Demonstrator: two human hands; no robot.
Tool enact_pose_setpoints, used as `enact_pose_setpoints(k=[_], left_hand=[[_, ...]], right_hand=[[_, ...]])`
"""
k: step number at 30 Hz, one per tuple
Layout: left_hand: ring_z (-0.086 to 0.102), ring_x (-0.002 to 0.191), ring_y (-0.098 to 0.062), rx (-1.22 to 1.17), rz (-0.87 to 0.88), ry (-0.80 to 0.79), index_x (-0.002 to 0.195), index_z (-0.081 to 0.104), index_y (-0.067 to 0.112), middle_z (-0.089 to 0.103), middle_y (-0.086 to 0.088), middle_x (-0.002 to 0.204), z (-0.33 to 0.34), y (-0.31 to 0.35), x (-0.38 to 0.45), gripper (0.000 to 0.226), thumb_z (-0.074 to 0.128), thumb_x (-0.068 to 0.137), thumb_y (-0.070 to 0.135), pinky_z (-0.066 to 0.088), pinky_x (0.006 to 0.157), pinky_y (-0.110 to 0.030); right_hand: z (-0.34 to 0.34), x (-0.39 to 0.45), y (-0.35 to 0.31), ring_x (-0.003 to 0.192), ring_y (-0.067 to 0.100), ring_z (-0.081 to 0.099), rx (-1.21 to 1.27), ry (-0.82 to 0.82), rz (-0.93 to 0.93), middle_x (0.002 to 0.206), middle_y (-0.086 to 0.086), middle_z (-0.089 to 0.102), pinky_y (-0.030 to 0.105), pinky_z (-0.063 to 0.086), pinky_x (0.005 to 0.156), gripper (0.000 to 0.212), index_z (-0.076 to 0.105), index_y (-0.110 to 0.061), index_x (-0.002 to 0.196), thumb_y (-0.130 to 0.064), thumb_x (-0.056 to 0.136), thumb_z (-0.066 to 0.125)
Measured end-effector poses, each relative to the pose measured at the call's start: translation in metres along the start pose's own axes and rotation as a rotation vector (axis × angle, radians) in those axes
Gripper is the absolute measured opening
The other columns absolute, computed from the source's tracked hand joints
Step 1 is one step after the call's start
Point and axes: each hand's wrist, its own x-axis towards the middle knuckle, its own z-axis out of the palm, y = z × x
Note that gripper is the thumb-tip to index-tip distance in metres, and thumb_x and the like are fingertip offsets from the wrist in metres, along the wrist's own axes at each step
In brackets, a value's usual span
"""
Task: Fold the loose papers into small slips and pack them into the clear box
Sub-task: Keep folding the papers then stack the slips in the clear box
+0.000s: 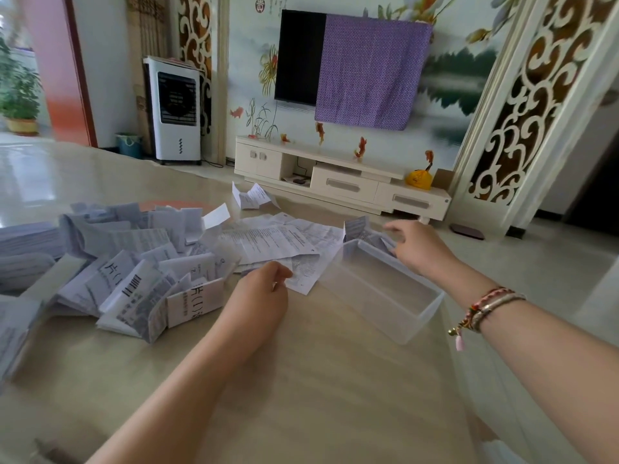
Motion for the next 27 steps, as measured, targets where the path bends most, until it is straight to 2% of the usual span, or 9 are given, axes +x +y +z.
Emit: enact_pose_setpoints(k=[4, 7, 10, 13, 15, 20, 22, 24, 27], left_hand=[[0.055, 0.107, -0.009, 0.014, 0.006, 0.013, 0.115, 0.059, 0.025, 0.061, 0.008, 0.123, -0.013, -0.004, -0.008, 0.034, 0.041, 0.094, 0.006, 0.037, 0.079, -0.019], [0.055, 0.102, -0.008, 0.058, 0.016, 0.009, 0.114, 0.060, 0.024, 0.061, 0.008, 0.122, -0.025, -0.006, -0.014, 0.030, 0.042, 0.095, 0.009, 0.038, 0.073, -0.019], [0.056, 0.098, -0.010, 0.085, 0.008, 0.004, 0.105, 0.060, 0.026, 0.061, 0.008, 0.119, -0.036, -0.008, -0.019, 0.027, 0.042, 0.096, 0.008, 0.038, 0.074, -0.017], [0.055, 0.086, -0.004, 0.145, -0.011, 0.014, 0.101, 0.060, 0.028, 0.062, 0.010, 0.111, -0.046, -0.013, -0.024, 0.027, 0.040, 0.095, 0.011, 0.037, 0.062, -0.012], [0.053, 0.080, 0.000, 0.181, -0.027, 0.009, 0.104, 0.061, 0.030, 0.062, 0.011, 0.107, -0.050, -0.018, -0.027, 0.028, 0.040, 0.095, 0.014, 0.033, 0.057, -0.004], [0.054, 0.100, -0.006, 0.204, -0.053, -0.003, 0.109, 0.060, 0.032, 0.060, 0.013, 0.111, -0.058, -0.026, -0.029, 0.028, 0.042, 0.096, 0.017, 0.035, 0.079, -0.015], [0.054, 0.101, -0.008, 0.213, -0.049, -0.001, 0.112, 0.060, 0.033, 0.058, 0.013, 0.110, -0.058, -0.025, -0.029, 0.028, 0.042, 0.096, 0.018, 0.036, 0.081, -0.016], [0.053, 0.108, -0.008, 0.243, -0.028, 0.008, 0.114, 0.060, 0.033, 0.058, 0.013, 0.113, -0.058, -0.025, -0.028, 0.029, 0.042, 0.096, 0.020, 0.034, 0.083, -0.016], [0.053, 0.113, -0.008, 0.261, -0.008, -0.010, 0.118, 0.058, 0.032, 0.059, 0.013, 0.121, -0.056, -0.025, -0.027, 0.030, 0.041, 0.096, 0.022, 0.039, 0.088, -0.017]], right_hand=[[-0.001, -0.005, -0.013, 0.120, 0.023, 0.054, 0.029, 0.013, -0.058, 0.132, 0.005, 0.059, 0.039, 0.045, 0.100, 0.044, 0.059, -0.016, 0.128, 0.002, 0.088, 0.050], [0.004, -0.004, -0.030, 0.116, 0.015, 0.056, 0.072, -0.010, -0.136, 0.124, -0.003, 0.063, 0.041, 0.044, 0.102, 0.041, 0.063, -0.028, 0.117, -0.005, 0.086, 0.049], [0.013, -0.007, -0.055, 0.110, 0.014, 0.057, 0.088, -0.063, -0.222, 0.119, 0.000, 0.063, 0.027, 0.044, 0.090, 0.038, 0.064, -0.018, 0.117, -0.002, 0.088, 0.045], [0.028, -0.007, -0.081, 0.110, 0.015, 0.058, 0.093, -0.108, -0.300, 0.123, 0.002, 0.062, 0.031, 0.048, 0.092, 0.034, 0.063, -0.020, 0.117, -0.008, 0.092, 0.043], [0.040, -0.004, -0.096, 0.113, 0.019, 0.058, 0.040, -0.147, -0.329, 0.126, 0.005, 0.061, 0.037, 0.048, 0.094, 0.031, 0.062, -0.021, 0.119, -0.014, 0.093, 0.047], [0.076, 0.006, -0.134, 0.117, 0.023, 0.054, -0.142, -0.271, -0.407, 0.138, 0.005, 0.052, 0.034, 0.046, 0.092, 0.045, 0.049, -0.020, 0.135, -0.024, 0.091, 0.057], [0.087, 0.010, -0.148, 0.118, 0.024, 0.053, -0.174, -0.294, -0.444, 0.139, 0.007, 0.051, 0.030, 0.043, 0.087, 0.052, 0.045, -0.020, 0.139, -0.028, 0.090, 0.060], [0.095, 0.013, -0.159, 0.124, 0.025, 0.049, -0.196, -0.335, -0.495, 0.141, 0.007, 0.050, 0.031, 0.040, 0.091, 0.057, 0.042, -0.020, 0.141, -0.034, 0.090, 0.062], [0.099, 0.015, -0.164, 0.119, 0.027, 0.053, -0.270, -0.393, -0.549, 0.134, 0.009, 0.055, 0.033, 0.041, 0.086, 0.044, 0.046, -0.019, 0.135, -0.033, 0.095, 0.056]])
